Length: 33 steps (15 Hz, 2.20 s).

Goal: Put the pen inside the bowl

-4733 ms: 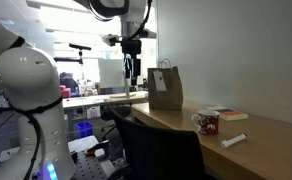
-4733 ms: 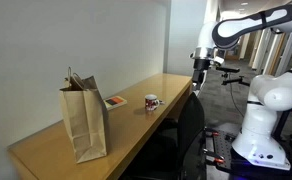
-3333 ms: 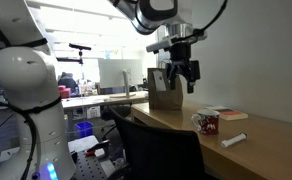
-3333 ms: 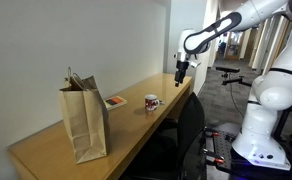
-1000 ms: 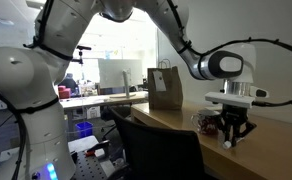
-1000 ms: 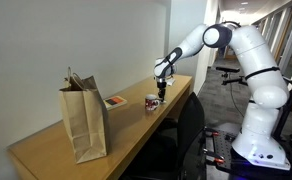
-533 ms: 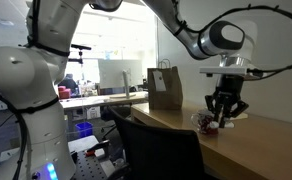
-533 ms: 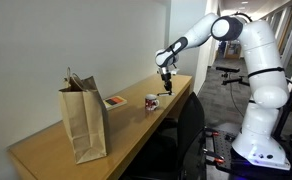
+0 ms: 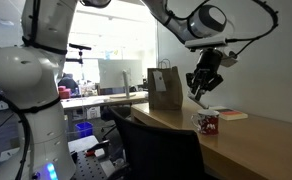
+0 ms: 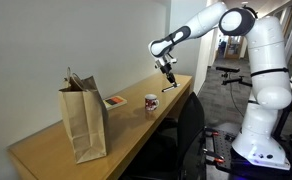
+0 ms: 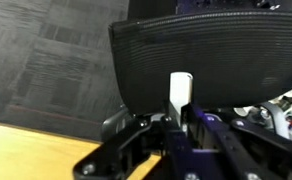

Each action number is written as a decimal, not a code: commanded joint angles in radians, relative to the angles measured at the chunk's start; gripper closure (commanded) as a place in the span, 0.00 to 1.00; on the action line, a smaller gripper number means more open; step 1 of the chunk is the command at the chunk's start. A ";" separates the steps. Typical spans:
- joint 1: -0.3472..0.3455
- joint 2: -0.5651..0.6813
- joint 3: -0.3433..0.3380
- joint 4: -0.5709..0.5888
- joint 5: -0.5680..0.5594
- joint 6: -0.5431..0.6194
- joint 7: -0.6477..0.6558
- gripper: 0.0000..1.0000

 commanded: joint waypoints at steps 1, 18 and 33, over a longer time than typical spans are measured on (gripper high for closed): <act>0.030 0.050 0.020 0.082 -0.039 -0.073 0.015 0.95; 0.083 0.454 0.089 0.595 -0.190 -0.326 -0.040 0.95; 0.035 0.162 0.124 0.366 -0.037 0.096 0.038 0.00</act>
